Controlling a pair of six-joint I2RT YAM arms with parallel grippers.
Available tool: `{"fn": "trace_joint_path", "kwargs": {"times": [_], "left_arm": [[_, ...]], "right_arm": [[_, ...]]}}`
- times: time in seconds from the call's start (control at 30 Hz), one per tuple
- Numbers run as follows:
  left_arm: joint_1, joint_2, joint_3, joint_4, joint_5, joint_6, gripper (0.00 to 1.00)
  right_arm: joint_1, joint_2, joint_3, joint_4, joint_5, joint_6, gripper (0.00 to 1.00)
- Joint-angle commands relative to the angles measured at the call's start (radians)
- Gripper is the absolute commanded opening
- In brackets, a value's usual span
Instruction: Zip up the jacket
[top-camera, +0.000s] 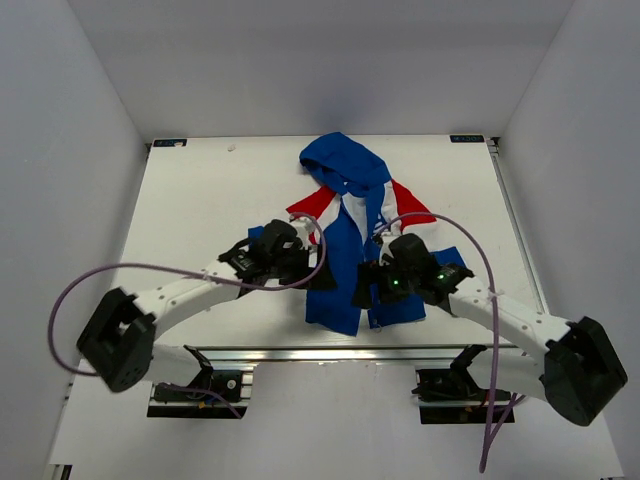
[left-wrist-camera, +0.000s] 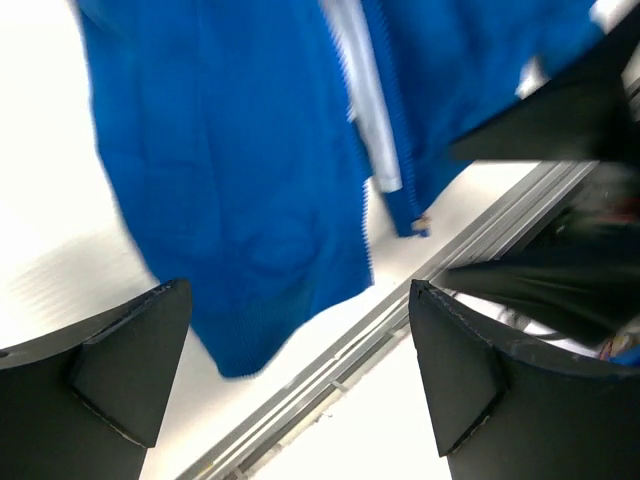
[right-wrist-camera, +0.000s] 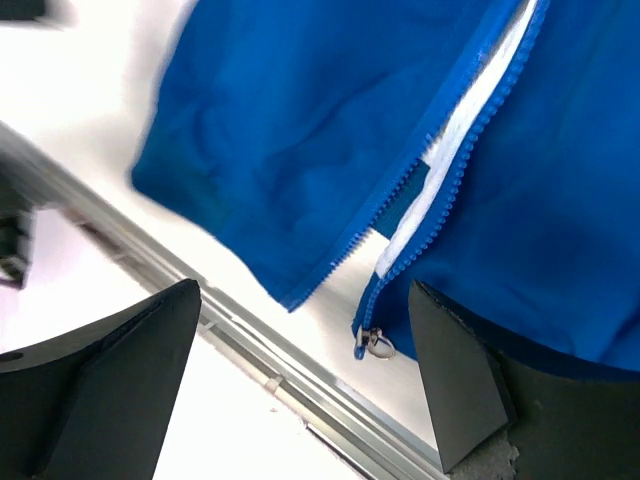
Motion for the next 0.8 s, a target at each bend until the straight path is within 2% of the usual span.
{"fn": "trace_joint_path", "kwargs": {"times": [0.0,0.1,0.23,0.4,0.77], "left_arm": [[0.007,-0.142,-0.002,-0.096,-0.173,-0.020,0.98],[0.007,-0.251,-0.023,-0.164,-0.277,-0.027,0.98],[0.007,-0.310,-0.042,-0.263,-0.376,-0.042,0.98],[0.007,-0.356,-0.062,-0.274,-0.401,-0.053,0.98],[0.007,-0.339,-0.077,-0.263,-0.393,-0.051,0.98]], "right_arm": [[0.037,0.067,0.030,0.070,0.054,0.050,0.89],[0.043,0.136,0.043,0.068,0.092,0.052,0.89],[0.048,0.192,0.074,0.064,0.106,0.027,0.89],[0.091,0.210,0.082,0.111,0.054,0.021,0.89],[0.201,0.319,0.166,0.084,0.144,0.045,0.89]]}}
